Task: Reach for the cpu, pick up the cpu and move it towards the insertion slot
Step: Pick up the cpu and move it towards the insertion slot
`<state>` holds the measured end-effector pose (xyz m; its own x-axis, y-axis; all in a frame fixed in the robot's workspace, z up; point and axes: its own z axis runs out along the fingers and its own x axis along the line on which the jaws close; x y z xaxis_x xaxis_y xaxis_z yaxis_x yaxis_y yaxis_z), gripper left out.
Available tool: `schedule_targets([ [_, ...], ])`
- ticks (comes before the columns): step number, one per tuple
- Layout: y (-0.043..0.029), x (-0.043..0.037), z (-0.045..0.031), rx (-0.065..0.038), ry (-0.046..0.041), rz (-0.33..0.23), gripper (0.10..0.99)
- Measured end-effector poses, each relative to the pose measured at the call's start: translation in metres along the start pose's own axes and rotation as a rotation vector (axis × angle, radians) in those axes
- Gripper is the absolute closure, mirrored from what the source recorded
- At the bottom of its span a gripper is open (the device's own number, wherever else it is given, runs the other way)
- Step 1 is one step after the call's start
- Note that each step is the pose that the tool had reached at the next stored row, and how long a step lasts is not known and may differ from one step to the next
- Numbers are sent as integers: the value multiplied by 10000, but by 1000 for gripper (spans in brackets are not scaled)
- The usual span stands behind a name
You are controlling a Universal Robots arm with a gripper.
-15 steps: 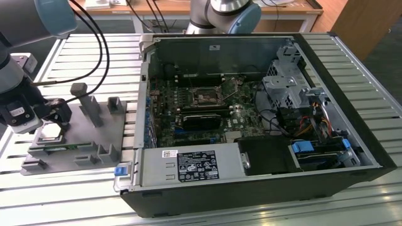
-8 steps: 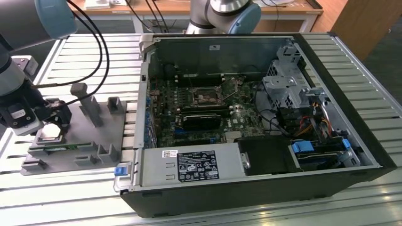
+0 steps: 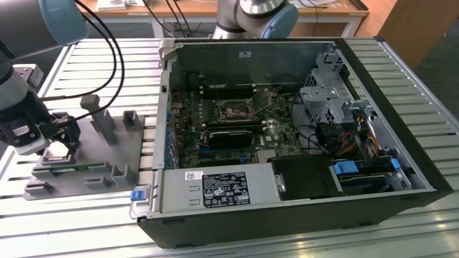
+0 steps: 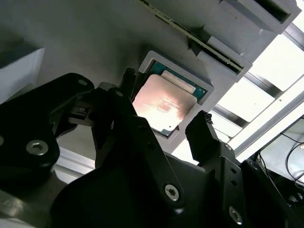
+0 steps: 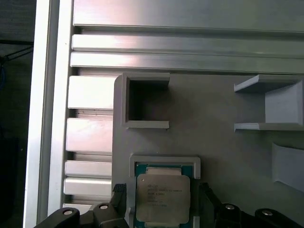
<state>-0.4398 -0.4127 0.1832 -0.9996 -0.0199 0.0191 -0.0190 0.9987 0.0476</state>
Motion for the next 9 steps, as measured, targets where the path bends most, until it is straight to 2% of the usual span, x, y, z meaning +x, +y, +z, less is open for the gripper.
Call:
schedule_targets([
  [9, 11, 16, 23, 1, 2, -1, 392],
])
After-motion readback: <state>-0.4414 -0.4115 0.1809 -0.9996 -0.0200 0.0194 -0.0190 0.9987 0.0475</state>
